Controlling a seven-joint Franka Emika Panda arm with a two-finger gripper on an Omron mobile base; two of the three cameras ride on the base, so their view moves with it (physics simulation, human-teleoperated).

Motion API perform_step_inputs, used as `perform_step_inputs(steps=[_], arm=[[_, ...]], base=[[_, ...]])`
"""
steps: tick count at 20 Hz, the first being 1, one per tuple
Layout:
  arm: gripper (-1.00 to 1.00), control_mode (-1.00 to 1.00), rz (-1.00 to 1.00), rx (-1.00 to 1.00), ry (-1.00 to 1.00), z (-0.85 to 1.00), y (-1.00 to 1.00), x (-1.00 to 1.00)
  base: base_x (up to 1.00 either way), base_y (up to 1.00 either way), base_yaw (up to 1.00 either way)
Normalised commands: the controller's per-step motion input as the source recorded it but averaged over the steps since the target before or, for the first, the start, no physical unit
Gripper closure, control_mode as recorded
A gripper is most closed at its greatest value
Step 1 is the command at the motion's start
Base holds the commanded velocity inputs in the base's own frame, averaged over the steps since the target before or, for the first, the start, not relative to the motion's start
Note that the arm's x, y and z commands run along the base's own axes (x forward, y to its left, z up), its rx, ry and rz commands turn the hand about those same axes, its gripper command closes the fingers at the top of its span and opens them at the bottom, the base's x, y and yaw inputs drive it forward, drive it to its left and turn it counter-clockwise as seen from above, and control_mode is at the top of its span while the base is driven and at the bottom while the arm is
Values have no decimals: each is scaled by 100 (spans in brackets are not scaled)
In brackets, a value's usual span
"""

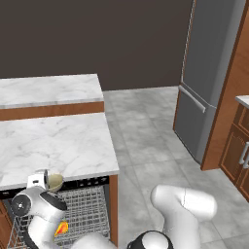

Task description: Pick up the cup and bowl from the counter, place them in the dishwasher, and close the dishwasher door.

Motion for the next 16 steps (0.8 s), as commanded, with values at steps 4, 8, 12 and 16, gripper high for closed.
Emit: perform_step_inputs(steps=[4,8,12,16], arm=[[100,-100,1,0,0,-43,-38,-23],[100,-100,1,0,0,-57,-33,-8],[100,-100,4,0,0,-80,-8,0],[100,-100,3,0,0,-82,0,0]], base=[[0,0,0],[0,0,0],[0,0,0],[0,0,0]])
